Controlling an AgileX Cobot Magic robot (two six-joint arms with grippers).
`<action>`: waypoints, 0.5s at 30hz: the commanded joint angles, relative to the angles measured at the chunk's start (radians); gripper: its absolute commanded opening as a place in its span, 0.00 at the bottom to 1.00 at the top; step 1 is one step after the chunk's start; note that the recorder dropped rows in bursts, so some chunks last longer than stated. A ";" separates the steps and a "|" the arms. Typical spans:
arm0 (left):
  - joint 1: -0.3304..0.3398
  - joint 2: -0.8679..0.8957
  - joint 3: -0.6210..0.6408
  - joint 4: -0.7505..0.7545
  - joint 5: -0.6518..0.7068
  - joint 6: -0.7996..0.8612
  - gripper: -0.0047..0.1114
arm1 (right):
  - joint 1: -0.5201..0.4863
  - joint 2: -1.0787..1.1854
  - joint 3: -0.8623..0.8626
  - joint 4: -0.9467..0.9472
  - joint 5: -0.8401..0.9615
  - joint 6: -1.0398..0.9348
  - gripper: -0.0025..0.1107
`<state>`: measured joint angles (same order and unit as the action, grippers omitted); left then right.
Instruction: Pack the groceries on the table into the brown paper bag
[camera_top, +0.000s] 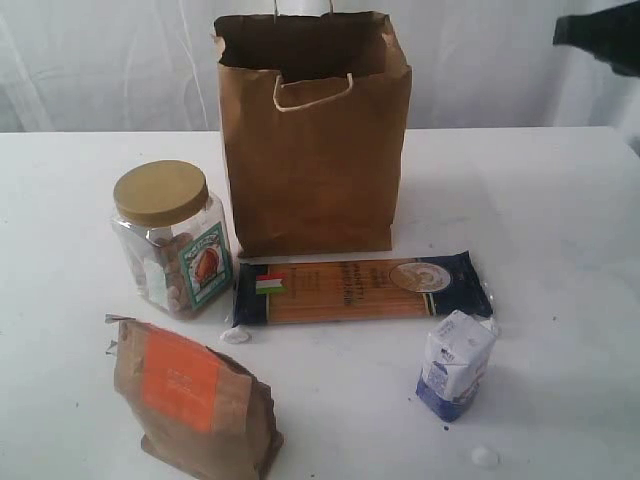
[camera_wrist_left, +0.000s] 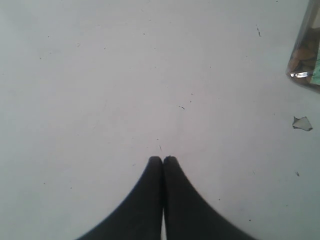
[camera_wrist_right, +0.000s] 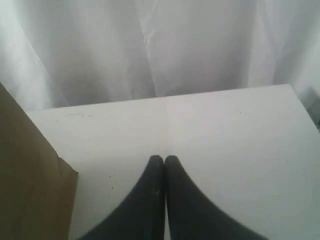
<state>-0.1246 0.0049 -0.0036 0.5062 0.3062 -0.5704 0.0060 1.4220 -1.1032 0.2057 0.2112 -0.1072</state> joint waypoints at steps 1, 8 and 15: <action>-0.007 -0.005 0.004 0.008 0.001 -0.004 0.04 | -0.006 -0.048 0.108 -0.008 -0.109 0.006 0.02; -0.006 -0.005 0.004 0.008 -0.005 -0.004 0.04 | -0.006 -0.215 0.291 -0.019 -0.492 -0.013 0.02; -0.006 -0.005 0.004 -0.004 -0.456 -0.006 0.04 | -0.006 -0.292 0.372 -0.046 -0.504 -0.025 0.02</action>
<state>-0.1246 0.0049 -0.0023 0.4984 0.0883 -0.5704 0.0060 1.1407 -0.7571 0.1737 -0.3132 -0.1195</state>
